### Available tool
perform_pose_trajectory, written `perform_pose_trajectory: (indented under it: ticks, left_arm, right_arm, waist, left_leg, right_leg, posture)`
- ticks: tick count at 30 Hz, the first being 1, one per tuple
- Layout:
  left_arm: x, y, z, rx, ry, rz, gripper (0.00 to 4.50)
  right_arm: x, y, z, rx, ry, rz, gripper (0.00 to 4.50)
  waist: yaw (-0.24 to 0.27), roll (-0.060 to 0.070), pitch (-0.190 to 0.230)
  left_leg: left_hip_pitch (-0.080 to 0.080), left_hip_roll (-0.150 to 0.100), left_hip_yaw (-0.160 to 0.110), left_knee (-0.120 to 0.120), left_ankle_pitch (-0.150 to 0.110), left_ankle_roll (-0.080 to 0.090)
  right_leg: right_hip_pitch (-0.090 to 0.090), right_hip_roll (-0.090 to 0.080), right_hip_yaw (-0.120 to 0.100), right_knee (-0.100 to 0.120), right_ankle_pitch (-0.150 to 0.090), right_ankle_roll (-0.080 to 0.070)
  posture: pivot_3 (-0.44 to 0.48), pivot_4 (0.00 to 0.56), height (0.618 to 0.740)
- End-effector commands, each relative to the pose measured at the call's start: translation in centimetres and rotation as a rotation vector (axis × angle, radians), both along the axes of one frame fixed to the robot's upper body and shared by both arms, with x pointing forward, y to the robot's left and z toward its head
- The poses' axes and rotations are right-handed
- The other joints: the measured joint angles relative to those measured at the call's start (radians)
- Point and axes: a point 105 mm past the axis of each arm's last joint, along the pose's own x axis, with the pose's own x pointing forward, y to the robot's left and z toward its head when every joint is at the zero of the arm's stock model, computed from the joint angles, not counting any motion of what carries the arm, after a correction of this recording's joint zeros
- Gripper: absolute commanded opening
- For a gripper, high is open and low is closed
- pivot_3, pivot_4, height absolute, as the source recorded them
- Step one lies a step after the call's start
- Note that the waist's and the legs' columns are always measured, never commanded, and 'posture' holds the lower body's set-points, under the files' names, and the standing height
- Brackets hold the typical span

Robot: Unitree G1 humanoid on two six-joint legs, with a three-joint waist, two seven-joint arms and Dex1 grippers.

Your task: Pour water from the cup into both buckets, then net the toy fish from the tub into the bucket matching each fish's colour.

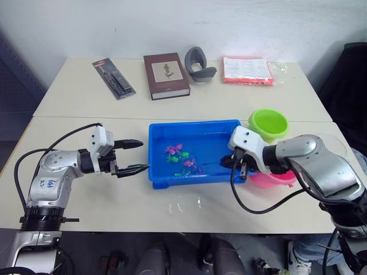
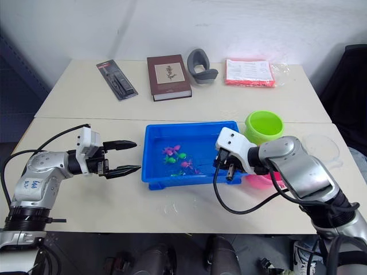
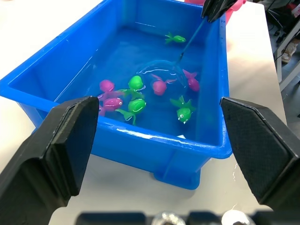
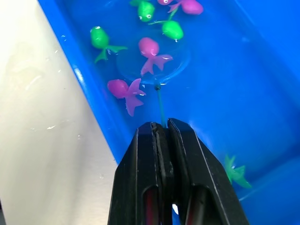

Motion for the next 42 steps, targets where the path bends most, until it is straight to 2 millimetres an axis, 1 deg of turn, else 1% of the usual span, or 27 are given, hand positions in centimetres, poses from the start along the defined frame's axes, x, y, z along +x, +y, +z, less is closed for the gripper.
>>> perform_pose_trajectory:
  ticks: [1,14,19,21,24,28,30,34,38,42]
  left_arm:
    - [0.0,0.0,0.9,0.001,-0.042,-0.004,4.44]
    - [0.2,0.0,0.9,0.005,-0.038,-0.004,4.44]
    - [0.2,-0.3,1.1,0.002,-0.044,-0.024,4.44]
    - [0.3,-0.6,1.5,-0.009,-0.051,-0.037,4.44]
    - [0.2,-1.6,2.2,-0.034,-0.060,-0.075,4.44]
    - [0.0,-3.3,2.6,-0.070,-0.057,-0.136,4.44]
    - [-0.1,-4.0,2.6,-0.071,-0.057,-0.165,4.44]
    - [0.2,-6.1,2.6,-0.093,-0.055,-0.246,4.44]
    - [0.5,-7.4,2.5,-0.105,-0.053,-0.299,4.44]
    - [0.8,-8.6,2.4,-0.114,-0.056,-0.352,4.44]
  right_arm:
    - [0.1,-0.6,2.0,0.017,-0.070,-0.007,0.00]
    - [0.1,-3.0,2.3,0.081,-0.034,-0.091,0.00]
    - [-0.7,-4.2,3.0,0.127,-0.034,-0.113,0.00]
    - [-1.3,-4.9,3.5,0.167,-0.050,-0.138,0.00]
    - [-3.3,-6.2,4.6,0.245,-0.120,-0.141,0.00]
    - [-5.2,-7.8,5.5,0.277,-0.252,-0.184,0.00]
    - [-6.1,-8.7,5.3,0.260,-0.279,-0.230,0.00]
    - [-8.9,-11.0,5.3,0.310,-0.339,-0.385,0.00]
    - [-11.1,-13.0,5.2,0.312,-0.417,-0.513,0.00]
    - [-13.7,-14.7,3.6,0.258,-0.436,-0.631,0.00]
  waist:
    - [0.000,0.000,0.000]
    - [0.001,0.000,0.000]
    - [0.006,0.000,0.000]
    - [0.005,0.000,0.000]
    - [0.010,0.000,0.000]
    - [0.011,0.000,0.000]
    - [0.009,0.000,0.000]
    - [0.011,0.000,0.000]
    - [0.011,0.001,0.000]
    - [0.011,0.002,-0.001]
  left_leg:
    - [0.000,0.000,0.000,0.000,0.000,0.000]
    - [0.000,0.000,0.000,0.000,0.000,0.000]
    - [0.000,0.000,0.000,0.000,0.000,0.000]
    - [0.000,0.000,0.000,0.000,0.000,0.000]
    - [0.000,-0.001,-0.001,0.000,0.000,0.000]
    - [-0.001,-0.001,-0.001,0.000,0.000,0.000]
    - [0.000,-0.001,-0.001,0.000,0.000,0.000]
    - [0.001,-0.002,-0.001,0.000,0.000,0.001]
    - [0.001,-0.003,-0.001,0.000,0.001,0.002]
    - [0.002,-0.005,0.000,-0.001,0.001,0.002]
  right_leg:
    - [0.000,0.000,0.000,0.000,0.000,0.000]
    - [0.000,0.000,0.000,0.000,0.000,0.000]
    - [0.000,0.000,0.000,0.000,0.000,0.000]
    - [0.000,-0.001,0.000,0.000,0.000,0.000]
    - [0.000,-0.001,0.000,0.000,0.000,0.000]
    - [0.001,-0.001,0.000,-0.001,0.000,0.001]
    - [0.002,0.000,0.001,-0.001,0.001,0.001]
    - [0.002,0.000,0.002,-0.001,0.001,0.002]
    - [0.002,0.000,0.002,0.000,0.002,0.003]
    - [0.003,0.000,0.003,-0.001,0.002,0.004]
  posture:
    - [0.000,0.150,0.740]
    - [0.000,0.150,0.740]
    - [0.000,0.150,0.740]
    - [0.000,0.150,0.740]
    - [0.000,0.150,0.740]
    - [0.000,0.150,0.740]
    - [0.000,0.150,0.740]
    - [0.000,0.150,0.740]
    - [0.000,0.150,0.740]
    - [0.000,0.150,0.740]
